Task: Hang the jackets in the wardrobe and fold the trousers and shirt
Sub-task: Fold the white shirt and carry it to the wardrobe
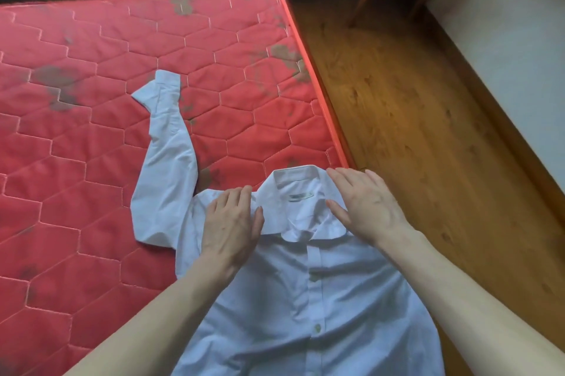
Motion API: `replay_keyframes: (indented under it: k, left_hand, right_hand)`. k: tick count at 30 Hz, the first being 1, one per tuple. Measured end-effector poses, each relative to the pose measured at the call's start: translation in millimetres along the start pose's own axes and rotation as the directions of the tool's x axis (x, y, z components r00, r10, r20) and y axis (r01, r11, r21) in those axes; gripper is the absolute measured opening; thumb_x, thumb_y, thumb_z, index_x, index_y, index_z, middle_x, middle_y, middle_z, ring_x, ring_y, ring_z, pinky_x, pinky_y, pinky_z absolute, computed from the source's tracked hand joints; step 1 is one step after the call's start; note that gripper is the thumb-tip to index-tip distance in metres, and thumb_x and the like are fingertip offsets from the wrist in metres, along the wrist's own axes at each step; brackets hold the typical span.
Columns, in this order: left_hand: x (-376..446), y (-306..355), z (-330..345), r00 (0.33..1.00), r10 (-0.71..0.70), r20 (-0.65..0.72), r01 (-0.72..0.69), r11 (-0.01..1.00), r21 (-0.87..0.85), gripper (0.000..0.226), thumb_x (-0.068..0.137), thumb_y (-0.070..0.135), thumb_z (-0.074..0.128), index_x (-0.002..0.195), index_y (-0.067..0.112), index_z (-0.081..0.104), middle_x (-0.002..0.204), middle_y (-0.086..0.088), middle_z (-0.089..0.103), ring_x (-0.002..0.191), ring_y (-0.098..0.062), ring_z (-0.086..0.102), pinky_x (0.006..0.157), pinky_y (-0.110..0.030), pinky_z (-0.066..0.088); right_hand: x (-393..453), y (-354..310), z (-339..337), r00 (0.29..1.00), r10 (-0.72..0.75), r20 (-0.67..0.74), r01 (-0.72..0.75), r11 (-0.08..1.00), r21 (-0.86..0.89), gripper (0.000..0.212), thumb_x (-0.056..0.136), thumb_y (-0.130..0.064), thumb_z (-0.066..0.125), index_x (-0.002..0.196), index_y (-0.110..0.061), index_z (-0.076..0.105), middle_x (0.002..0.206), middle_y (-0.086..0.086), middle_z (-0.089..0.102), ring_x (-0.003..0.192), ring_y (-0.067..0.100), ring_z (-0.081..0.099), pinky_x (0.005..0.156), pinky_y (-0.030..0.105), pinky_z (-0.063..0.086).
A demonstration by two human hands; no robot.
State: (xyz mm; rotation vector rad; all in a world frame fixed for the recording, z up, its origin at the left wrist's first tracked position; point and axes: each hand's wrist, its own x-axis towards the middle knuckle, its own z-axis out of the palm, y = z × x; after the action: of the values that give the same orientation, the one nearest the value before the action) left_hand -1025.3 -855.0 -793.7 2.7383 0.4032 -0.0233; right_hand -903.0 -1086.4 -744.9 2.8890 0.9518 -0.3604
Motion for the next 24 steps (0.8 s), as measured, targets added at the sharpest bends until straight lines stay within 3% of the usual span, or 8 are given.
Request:
replay_keyframes:
  k: [4, 7, 10, 13, 15, 17, 21, 24]
  left_hand:
    - [8, 2, 20, 0.989, -0.039, 0.142, 0.017, 0.988, 0.156, 0.049, 0.103, 0.052, 0.041, 0.136, 0.016, 0.051, 0.128, -0.003, 0.059, 0.12, -0.027, 0.054, 0.109, -0.042, 0.035]
    - [8, 11, 23, 0.983, -0.09, 0.16, 0.053, 0.972, 0.228, 0.052, 0.1, 0.06, 0.039, 0.129, 0.018, 0.048, 0.122, -0.002, 0.056, 0.115, -0.027, 0.054, 0.113, -0.042, 0.028]
    - [5, 12, 22, 0.976, -0.108, 0.19, 0.07, 0.978, 0.196, 0.043, 0.098, 0.058, 0.047, 0.118, 0.019, 0.048, 0.114, -0.001, 0.06, 0.11, -0.026, 0.057, 0.106, -0.038, 0.032]
    - [-6, 9, 12, 0.98, -0.056, 0.189, 0.046, 0.997, 0.061, 0.025, 0.097, 0.041, 0.056, 0.096, 0.019, 0.044, 0.095, -0.003, 0.062, 0.094, -0.03, 0.06, 0.097, -0.04, 0.037]
    - [-14, 6, 0, 0.988, 0.012, 0.152, -0.004, 0.999, -0.053, 0.023, 0.095, 0.024, 0.06, 0.083, 0.018, 0.041, 0.079, -0.004, 0.058, 0.078, -0.033, 0.055, 0.094, -0.042, 0.039]
    - [-24, 1, -18, 0.992, 0.072, 0.101, -0.058, 0.989, -0.134, 0.03, 0.094, 0.015, 0.062, 0.076, 0.018, 0.038, 0.069, 0.0, 0.047, 0.068, -0.03, 0.042, 0.083, -0.039, 0.038]
    - [-39, -3, -77, 0.987, 0.152, -0.051, -0.16, 0.965, -0.209, 0.04, 0.097, 0.011, 0.067, 0.078, 0.019, 0.033, 0.068, 0.008, 0.035, 0.062, -0.024, 0.033, 0.064, -0.036, 0.028]
    - [-49, 1, -136, 0.986, 0.149, -0.079, -0.164, 0.957, -0.239, 0.031, 0.101, 0.016, 0.063, 0.083, 0.017, 0.037, 0.069, 0.01, 0.038, 0.062, -0.017, 0.036, 0.057, -0.036, 0.032]
  right_hand:
    - [16, 4, 17, 0.998, -0.022, 0.063, 0.025, 0.998, -0.051, 0.065, 0.108, -0.046, 0.041, 0.165, -0.022, 0.021, 0.162, -0.005, 0.037, 0.147, 0.015, 0.038, 0.125, 0.038, 0.017]
    - [23, 5, 26, 0.99, 0.015, 0.137, -0.009, 0.999, -0.041, 0.072, 0.107, -0.041, 0.044, 0.166, -0.017, 0.012, 0.16, -0.001, 0.038, 0.145, 0.019, 0.041, 0.12, 0.037, 0.026]
    - [24, 2, 31, 0.963, 0.137, 0.231, -0.164, 0.981, 0.1, 0.078, 0.103, -0.03, 0.05, 0.166, -0.01, 0.008, 0.16, 0.008, 0.038, 0.141, 0.031, 0.043, 0.114, 0.041, 0.032]
    - [16, 2, 31, 0.941, 0.183, 0.286, -0.219, 0.971, 0.1, 0.076, 0.097, -0.022, 0.054, 0.163, -0.013, 0.019, 0.15, 0.011, 0.047, 0.131, 0.034, 0.048, 0.11, 0.043, 0.034]
    - [10, 3, 25, 0.941, 0.128, 0.312, -0.153, 0.987, 0.057, 0.052, 0.096, -0.023, 0.054, 0.146, -0.016, 0.044, 0.135, 0.008, 0.058, 0.122, 0.035, 0.053, 0.103, 0.043, 0.039]
    - [1, 1, 15, 0.945, 0.073, 0.319, -0.084, 0.996, 0.019, 0.019, 0.1, -0.03, 0.052, 0.113, -0.017, 0.056, 0.12, 0.008, 0.062, 0.114, 0.033, 0.055, 0.095, 0.042, 0.043]
    - [-33, -1, -21, 0.996, -0.03, 0.086, 0.023, 0.997, 0.077, 0.026, 0.104, -0.04, 0.056, 0.111, -0.016, 0.064, 0.117, 0.0, 0.056, 0.109, 0.024, 0.051, 0.086, 0.034, 0.037]
    - [-58, -2, -83, 0.992, -0.112, -0.058, 0.123, 0.962, 0.245, 0.018, 0.096, -0.023, 0.071, 0.097, -0.006, 0.066, 0.103, 0.005, 0.063, 0.096, 0.03, 0.058, 0.084, 0.041, 0.045]
